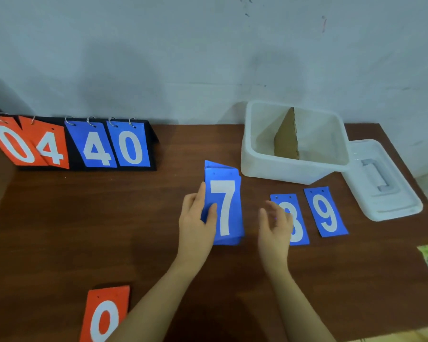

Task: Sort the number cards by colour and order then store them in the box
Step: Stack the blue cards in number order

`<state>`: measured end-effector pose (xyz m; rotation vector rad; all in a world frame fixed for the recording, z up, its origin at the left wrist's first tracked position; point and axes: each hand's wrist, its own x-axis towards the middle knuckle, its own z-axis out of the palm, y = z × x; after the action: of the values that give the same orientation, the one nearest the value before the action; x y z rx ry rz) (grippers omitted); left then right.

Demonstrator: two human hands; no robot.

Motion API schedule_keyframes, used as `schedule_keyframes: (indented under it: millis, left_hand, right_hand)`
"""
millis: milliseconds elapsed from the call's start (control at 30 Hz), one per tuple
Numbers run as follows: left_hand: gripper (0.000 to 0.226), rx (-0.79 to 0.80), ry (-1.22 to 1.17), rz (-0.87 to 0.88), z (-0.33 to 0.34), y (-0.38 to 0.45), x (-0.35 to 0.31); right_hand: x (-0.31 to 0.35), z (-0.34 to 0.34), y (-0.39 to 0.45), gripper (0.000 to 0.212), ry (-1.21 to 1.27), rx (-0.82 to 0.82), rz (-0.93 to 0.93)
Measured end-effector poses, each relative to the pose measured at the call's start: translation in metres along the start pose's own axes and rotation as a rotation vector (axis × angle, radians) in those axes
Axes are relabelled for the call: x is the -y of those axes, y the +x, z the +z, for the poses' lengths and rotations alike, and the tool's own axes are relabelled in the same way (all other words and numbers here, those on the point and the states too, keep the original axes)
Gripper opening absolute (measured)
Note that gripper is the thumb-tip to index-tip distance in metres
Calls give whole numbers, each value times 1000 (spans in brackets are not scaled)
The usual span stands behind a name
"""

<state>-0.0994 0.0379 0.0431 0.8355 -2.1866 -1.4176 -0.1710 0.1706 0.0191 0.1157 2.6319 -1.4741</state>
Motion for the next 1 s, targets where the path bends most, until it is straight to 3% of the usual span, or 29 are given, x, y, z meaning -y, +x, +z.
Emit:
schedule_keyframes:
  millis: [133, 267, 400, 467, 567, 667, 800, 900, 1000]
  left_hand:
    - [53, -18, 37, -41, 29, 3, -13]
    - [51, -54, 58, -71, 57, -1, -24]
    - [49, -114, 115, -31, 81, -10, -31]
    - [48, -145, 97, -109, 87, -16, -35]
    - [48, -184, 49, -215, 94, -28, -40]
    - [48, -251, 67, -248, 97, -39, -43]
    - [49, -309, 58, -278, 101, -43, -45]
    - [48, -263, -19, -261, 106, -39, -53]
    - [49, -186, -89, -182, 115, -37, -65]
  right_hand:
    - [-53, -44, 58, 54, -490, -32, 197]
    - [-74, -57, 76, 71, -658, 86, 212]
    - [-79, -56, 80, 72, -556, 136, 250]
    - [-81, -57, 84, 69, -539, 178, 230]
    - [-82, -63, 90, 43, -455, 245, 111]
    - [-74, -77, 90, 23, -165, 324, 42]
    - [-44, -107, 88, 24, 180, 244, -28]
    - [-18, -119, 82, 25, 383, 258, -7]
    - [-4, -118, 70, 26, 412, 302, -1]
